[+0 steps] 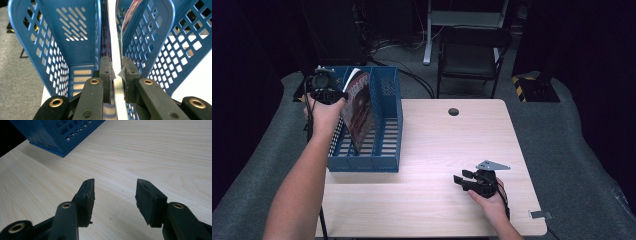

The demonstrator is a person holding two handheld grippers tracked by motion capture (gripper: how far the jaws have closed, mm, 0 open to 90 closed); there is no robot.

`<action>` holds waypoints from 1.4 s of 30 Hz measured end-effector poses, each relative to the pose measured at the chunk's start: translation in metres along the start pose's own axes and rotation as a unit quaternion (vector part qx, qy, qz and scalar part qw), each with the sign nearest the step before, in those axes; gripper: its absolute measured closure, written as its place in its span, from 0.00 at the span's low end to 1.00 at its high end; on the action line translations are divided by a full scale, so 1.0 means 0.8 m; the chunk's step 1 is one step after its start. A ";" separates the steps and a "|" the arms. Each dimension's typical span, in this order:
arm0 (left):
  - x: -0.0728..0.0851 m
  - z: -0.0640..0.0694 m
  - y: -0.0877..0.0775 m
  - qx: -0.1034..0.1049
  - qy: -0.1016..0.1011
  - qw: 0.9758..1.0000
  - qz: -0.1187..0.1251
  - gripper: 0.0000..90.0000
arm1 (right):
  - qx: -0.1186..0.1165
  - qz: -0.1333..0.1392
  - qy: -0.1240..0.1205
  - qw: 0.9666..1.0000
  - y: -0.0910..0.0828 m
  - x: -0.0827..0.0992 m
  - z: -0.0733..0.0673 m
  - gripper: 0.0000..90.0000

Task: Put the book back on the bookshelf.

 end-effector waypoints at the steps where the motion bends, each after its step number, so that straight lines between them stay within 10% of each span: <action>1: 0.001 -0.001 0.001 -0.002 0.003 1.000 -0.007 0.89 | 0.000 0.000 0.001 1.000 0.000 0.000 0.000 0.55; 30: 0.009 -0.010 0.001 -0.014 -0.001 0.999 0.047 0.94 | 0.004 -0.001 0.000 1.000 0.000 0.000 0.002 0.55; 42: 0.014 -0.021 0.000 0.013 -0.024 0.998 0.048 0.82 | 0.001 0.001 0.003 1.000 -0.001 0.000 0.001 0.55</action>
Point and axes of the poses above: each handheld gripper's, and its own axes: y roughly forward along the jaws, x roughly out of its underside, z roughly to its right, the point moved 1 cm from there along y, roughly forward along the jaws, and after that the axes turned 10 degrees about x, right-handed, at the moved point
